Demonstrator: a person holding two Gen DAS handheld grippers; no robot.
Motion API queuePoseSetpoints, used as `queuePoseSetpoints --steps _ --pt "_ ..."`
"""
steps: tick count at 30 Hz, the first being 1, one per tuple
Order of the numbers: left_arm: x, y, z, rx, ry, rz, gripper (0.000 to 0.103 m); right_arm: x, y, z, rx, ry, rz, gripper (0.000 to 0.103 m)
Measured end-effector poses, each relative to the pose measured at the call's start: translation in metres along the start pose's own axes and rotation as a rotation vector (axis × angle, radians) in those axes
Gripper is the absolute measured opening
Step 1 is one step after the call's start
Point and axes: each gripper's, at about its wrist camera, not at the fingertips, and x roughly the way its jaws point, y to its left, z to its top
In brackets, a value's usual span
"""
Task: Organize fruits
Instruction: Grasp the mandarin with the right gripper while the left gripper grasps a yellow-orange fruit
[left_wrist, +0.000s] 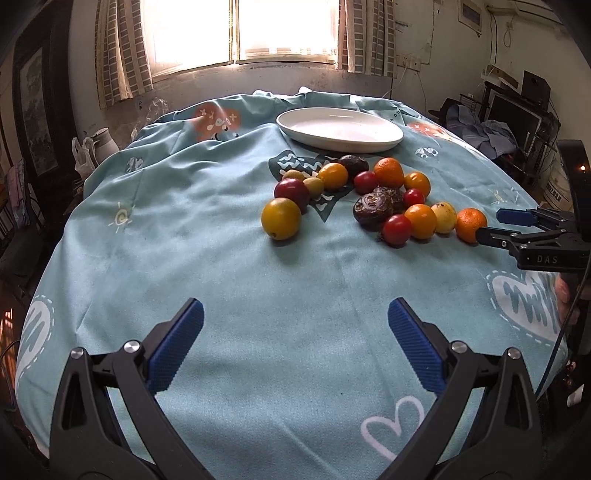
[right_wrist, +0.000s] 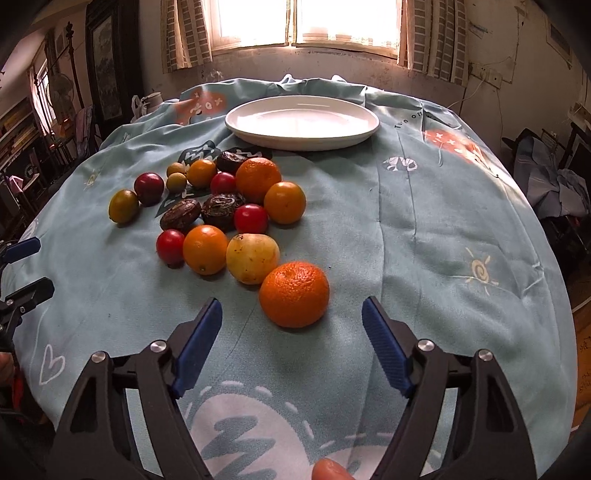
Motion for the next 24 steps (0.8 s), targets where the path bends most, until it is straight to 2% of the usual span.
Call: queuePoseSetpoints --steps 2,3,5,8,11,12,14,16,18,24 --pt "0.004 0.004 0.002 -0.002 0.006 -0.010 0.101 0.008 -0.002 0.002 -0.009 0.016 0.005 0.077" --pt "0.006 0.007 0.003 -0.008 0.009 -0.019 0.101 0.011 -0.002 0.004 -0.013 0.027 0.011 0.069" --pt "0.010 0.014 0.007 -0.024 0.017 -0.035 0.101 0.019 -0.002 0.005 -0.020 0.046 0.027 0.064" --pt "0.016 0.019 0.014 -0.026 0.025 -0.046 0.101 0.028 -0.003 0.006 -0.025 0.066 0.028 0.062" --pt "0.024 0.023 0.022 -0.014 0.035 -0.064 0.100 0.031 -0.007 0.007 -0.005 0.072 0.039 0.049" --pt "0.028 0.025 0.025 -0.010 0.038 -0.072 0.098 0.029 -0.009 0.007 0.003 0.062 0.052 0.045" --pt "0.037 0.028 0.034 -0.003 0.052 -0.085 0.091 0.028 -0.011 0.006 0.018 0.059 0.060 0.045" --pt "0.049 0.030 0.043 0.008 0.075 -0.100 0.071 0.027 -0.014 0.006 0.032 0.056 0.072 0.044" --pt "0.063 0.032 0.052 0.019 0.098 -0.108 0.065 0.027 -0.016 0.006 0.044 0.058 0.082 0.045" --pt "0.091 0.031 0.068 0.042 0.139 -0.107 0.063 0.027 -0.017 0.006 0.047 0.056 0.085 0.044"
